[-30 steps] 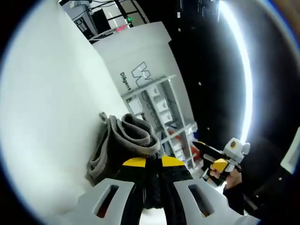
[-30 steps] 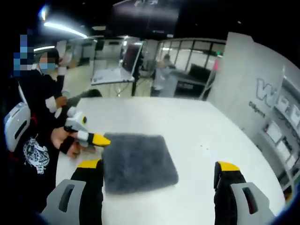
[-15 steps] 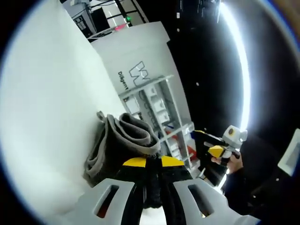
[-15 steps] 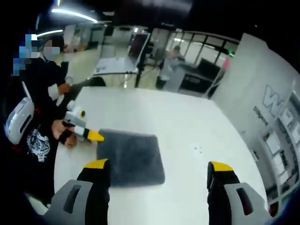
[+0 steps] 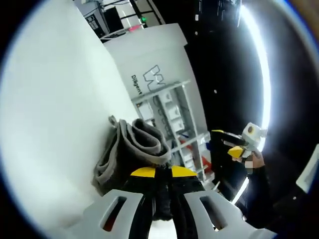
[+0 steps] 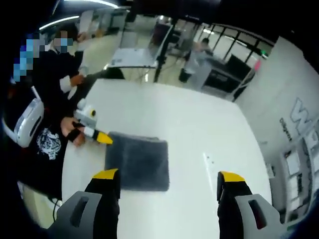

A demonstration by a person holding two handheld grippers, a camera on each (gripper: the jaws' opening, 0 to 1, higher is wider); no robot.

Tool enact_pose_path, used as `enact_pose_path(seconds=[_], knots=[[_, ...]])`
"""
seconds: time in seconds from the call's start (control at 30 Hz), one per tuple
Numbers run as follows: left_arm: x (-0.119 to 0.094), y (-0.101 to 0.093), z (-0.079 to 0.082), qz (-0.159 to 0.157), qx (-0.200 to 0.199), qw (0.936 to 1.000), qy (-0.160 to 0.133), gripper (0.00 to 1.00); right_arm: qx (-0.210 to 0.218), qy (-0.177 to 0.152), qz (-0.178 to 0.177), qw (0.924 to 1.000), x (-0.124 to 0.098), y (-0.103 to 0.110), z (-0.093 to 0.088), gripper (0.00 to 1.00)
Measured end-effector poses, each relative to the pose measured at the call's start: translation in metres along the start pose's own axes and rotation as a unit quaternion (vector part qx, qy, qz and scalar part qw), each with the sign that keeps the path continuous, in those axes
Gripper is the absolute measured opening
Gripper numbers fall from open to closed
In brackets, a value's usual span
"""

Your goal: Open the folded towel by lifting each exposed corner and separating the folded layers until the towel lies flat within the target outline without major curled edges

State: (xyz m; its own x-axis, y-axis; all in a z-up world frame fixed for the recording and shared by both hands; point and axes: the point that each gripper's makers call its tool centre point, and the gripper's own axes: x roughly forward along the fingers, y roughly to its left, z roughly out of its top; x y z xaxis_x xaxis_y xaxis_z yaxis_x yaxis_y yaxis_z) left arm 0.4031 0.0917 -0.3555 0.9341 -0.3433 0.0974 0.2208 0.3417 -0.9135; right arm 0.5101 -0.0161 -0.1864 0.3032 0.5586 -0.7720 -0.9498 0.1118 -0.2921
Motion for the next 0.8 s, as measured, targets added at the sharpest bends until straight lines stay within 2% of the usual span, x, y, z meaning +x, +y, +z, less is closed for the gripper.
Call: enact_pose_path(seconds=[0.13,0.27,0.43,0.63,0.8], knots=[[0.001,-0.002,0.004,0.005,0.003,1.0000,-0.006,0.07,-0.013,0.007,0.019,0.9997,0.008,-0.001,0.006,0.71],[0.003,0.001,0.007,0.005,0.001,0.9999,-0.013,0.07,-0.026,0.024,0.033,0.9988,0.020,-0.003,0.010,0.72],[0.003,0.004,0.005,0.003,0.005,0.9998,-0.020,0.06,-0.036,0.045,0.047,0.9972,0.023,-0.009,0.016,0.72],[0.005,0.003,0.005,0.000,0.009,0.9999,-0.013,0.06,-0.050,0.048,0.061,0.9957,0.038,-0.014,0.028,0.71],[0.005,0.004,0.004,-0.001,0.012,0.9999,-0.011,0.06,-0.061,0.057,0.077,0.9936,0.056,-0.013,0.027,0.71]])
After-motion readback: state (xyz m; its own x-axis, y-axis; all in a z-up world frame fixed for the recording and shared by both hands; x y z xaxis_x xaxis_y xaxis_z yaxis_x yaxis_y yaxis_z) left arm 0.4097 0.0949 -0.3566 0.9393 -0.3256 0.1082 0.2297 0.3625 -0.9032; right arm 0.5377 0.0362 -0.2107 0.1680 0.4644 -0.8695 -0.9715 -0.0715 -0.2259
